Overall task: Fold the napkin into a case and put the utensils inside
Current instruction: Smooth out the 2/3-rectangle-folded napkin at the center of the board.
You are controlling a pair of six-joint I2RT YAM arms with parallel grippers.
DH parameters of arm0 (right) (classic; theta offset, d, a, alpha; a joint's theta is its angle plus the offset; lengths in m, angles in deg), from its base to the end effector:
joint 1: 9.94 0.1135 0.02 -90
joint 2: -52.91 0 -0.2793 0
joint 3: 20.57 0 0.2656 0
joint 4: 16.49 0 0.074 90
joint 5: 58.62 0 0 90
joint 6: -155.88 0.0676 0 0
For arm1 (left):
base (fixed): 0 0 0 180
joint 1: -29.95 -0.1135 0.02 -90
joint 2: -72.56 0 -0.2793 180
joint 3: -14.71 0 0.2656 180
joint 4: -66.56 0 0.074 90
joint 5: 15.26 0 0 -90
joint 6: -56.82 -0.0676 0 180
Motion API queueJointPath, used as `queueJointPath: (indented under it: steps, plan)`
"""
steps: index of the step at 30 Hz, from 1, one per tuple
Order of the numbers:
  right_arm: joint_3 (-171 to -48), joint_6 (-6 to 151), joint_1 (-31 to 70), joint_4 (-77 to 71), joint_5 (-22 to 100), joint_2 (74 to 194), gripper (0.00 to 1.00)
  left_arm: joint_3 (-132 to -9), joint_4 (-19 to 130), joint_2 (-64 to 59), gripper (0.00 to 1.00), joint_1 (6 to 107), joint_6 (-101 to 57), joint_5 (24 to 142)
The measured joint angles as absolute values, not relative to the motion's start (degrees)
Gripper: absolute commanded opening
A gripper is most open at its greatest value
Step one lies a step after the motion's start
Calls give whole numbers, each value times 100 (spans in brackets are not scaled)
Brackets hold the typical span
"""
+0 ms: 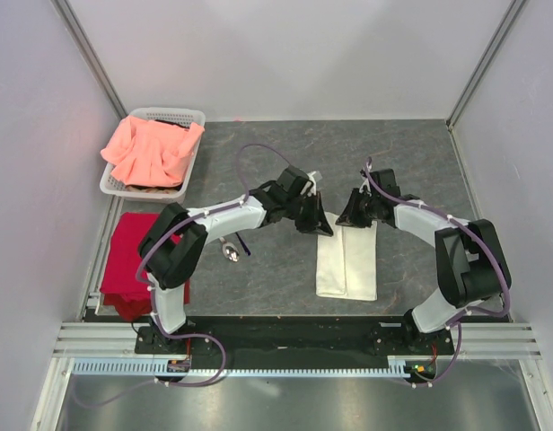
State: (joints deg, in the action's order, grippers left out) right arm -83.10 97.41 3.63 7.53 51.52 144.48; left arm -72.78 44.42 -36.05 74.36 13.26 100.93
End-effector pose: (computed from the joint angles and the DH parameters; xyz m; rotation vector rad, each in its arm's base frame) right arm 0.3275 0.1030 0.1539 0.2512 2.5690 0.7527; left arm 0.3041 -0.3397 0.1902 0.2159 2.6124 -1.2286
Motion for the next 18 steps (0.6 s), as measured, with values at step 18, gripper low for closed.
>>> queueJointPath:
  steps: [18]
  plan:
    - [-8712, 9078, 308, 1210, 5014, 14800, 46, -6559, 4678, -3831, 6, 8150, 1343, 10089]
